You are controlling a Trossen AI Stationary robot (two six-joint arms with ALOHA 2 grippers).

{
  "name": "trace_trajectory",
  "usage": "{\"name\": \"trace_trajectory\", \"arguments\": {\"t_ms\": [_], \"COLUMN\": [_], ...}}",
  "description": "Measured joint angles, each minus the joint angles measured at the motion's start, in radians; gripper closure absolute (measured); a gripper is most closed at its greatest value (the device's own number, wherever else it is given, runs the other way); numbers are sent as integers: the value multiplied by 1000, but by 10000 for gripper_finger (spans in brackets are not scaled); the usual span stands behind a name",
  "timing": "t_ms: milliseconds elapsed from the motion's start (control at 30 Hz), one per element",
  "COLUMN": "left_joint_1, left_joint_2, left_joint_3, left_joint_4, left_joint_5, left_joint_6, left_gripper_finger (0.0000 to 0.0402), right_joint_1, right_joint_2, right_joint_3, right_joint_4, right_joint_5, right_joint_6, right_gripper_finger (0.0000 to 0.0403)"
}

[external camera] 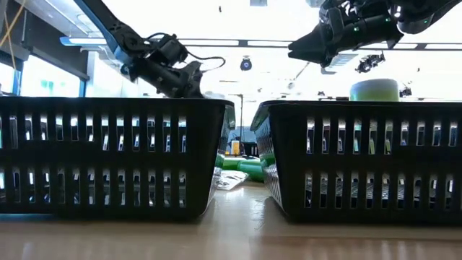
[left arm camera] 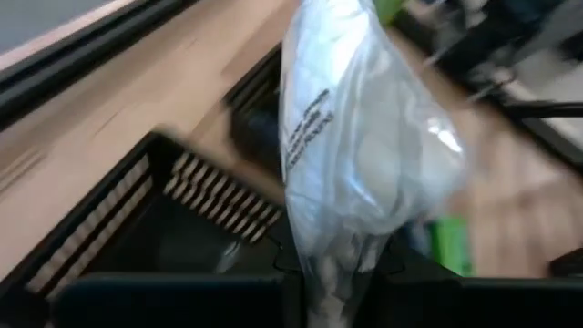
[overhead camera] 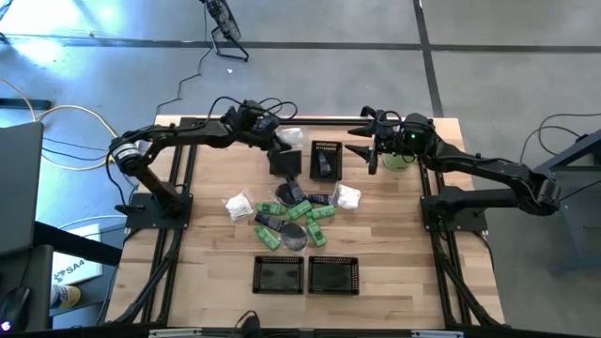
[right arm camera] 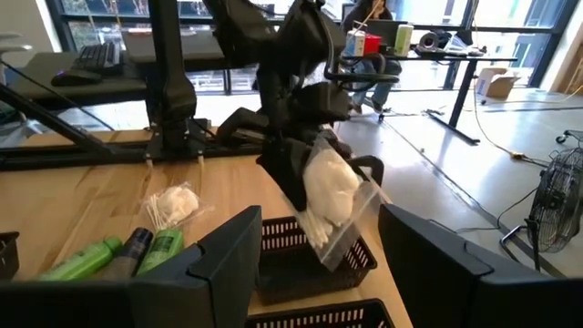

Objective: Pick & Place Travel size toiletries
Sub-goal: Put the cotton pack into the top left black bin

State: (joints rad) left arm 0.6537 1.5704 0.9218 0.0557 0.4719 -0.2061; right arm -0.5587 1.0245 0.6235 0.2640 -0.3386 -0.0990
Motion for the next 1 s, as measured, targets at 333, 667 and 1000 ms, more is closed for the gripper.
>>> {"name": "trace_trajectory", "arguments": {"t_ms": [333, 667, 1000], "left_joint_1": [-4, -13, -28], "left_joint_2": [-32, -30, -15], "left_joint_3": [0, 0, 0], "left_joint_4": [-171, -187, -263], "left_joint_5": [-147, -146, -142], "left_joint_6": [-44, -123, -139], "left_gripper_finger": [371, 371, 329], "right_joint_1": [0, 0, 0], "right_joint_2": [0, 0, 0], "right_joint_3": [0, 0, 0], "right_joint_4": [-17, -22, -26], "right_joint_5": [45, 48, 42], "right_joint_6": [-11, -11, -11], "right_gripper_finger": [188, 188, 188]}}
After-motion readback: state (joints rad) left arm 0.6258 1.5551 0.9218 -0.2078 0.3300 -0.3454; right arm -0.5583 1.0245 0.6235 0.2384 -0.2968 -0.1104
